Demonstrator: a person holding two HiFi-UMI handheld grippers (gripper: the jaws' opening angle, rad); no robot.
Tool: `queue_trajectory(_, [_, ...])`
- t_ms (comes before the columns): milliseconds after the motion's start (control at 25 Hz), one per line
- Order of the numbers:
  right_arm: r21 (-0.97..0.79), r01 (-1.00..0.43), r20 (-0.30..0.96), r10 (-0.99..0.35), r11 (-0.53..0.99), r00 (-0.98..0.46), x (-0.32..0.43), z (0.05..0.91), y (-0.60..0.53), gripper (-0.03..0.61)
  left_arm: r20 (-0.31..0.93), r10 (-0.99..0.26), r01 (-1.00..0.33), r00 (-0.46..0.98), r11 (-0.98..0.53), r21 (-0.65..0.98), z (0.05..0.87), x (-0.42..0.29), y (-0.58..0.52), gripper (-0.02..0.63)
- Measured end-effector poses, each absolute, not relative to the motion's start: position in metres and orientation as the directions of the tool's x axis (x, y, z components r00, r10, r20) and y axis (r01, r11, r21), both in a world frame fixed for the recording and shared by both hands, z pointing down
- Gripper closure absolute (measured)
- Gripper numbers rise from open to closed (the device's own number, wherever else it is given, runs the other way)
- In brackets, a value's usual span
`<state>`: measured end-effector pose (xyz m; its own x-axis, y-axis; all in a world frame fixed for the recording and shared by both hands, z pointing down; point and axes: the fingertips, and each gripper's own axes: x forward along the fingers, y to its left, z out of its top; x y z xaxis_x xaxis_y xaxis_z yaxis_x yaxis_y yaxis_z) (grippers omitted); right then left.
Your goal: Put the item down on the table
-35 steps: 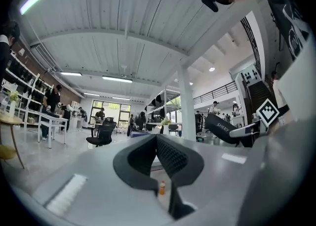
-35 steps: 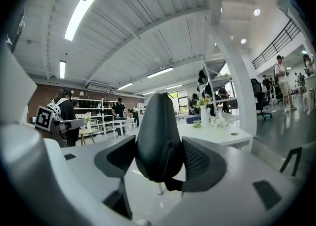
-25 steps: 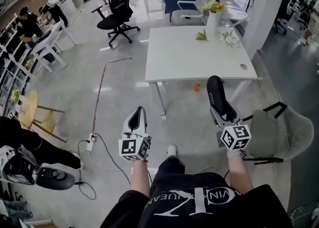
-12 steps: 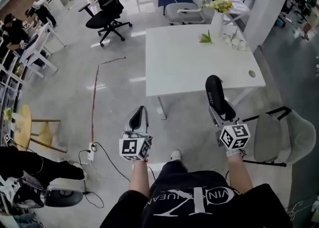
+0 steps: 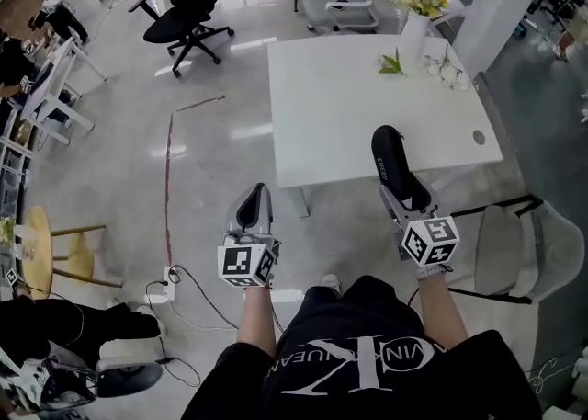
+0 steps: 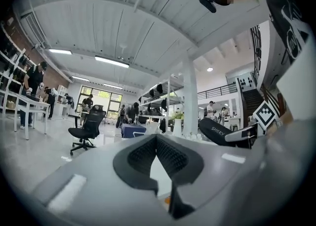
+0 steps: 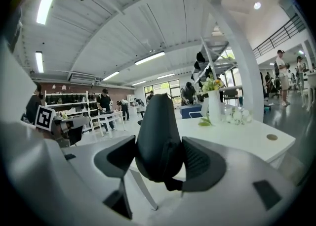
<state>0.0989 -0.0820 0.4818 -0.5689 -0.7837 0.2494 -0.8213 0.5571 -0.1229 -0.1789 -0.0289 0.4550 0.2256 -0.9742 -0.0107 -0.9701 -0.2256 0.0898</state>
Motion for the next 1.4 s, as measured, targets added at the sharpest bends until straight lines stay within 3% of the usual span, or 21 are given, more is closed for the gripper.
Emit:
queue_trajectory(880, [-0.168,-0.769,0.324,-0.703,0.616,-0.634,0.038,0.516,-0.209,0.288,0.016,-0.983,-0.979,0.183,-0.181,0.089,0.468,-0.219,-0.132,0.602])
queue_trajectory(1400, [-0.215,-0.742,0.437,-0.617,0.635,-0.655,0.012,0.547,-0.292,0.288,0.048,-0.981,-0.98,0.188,-0.184,0.081,0.474,-0.216,-0.217,0.602])
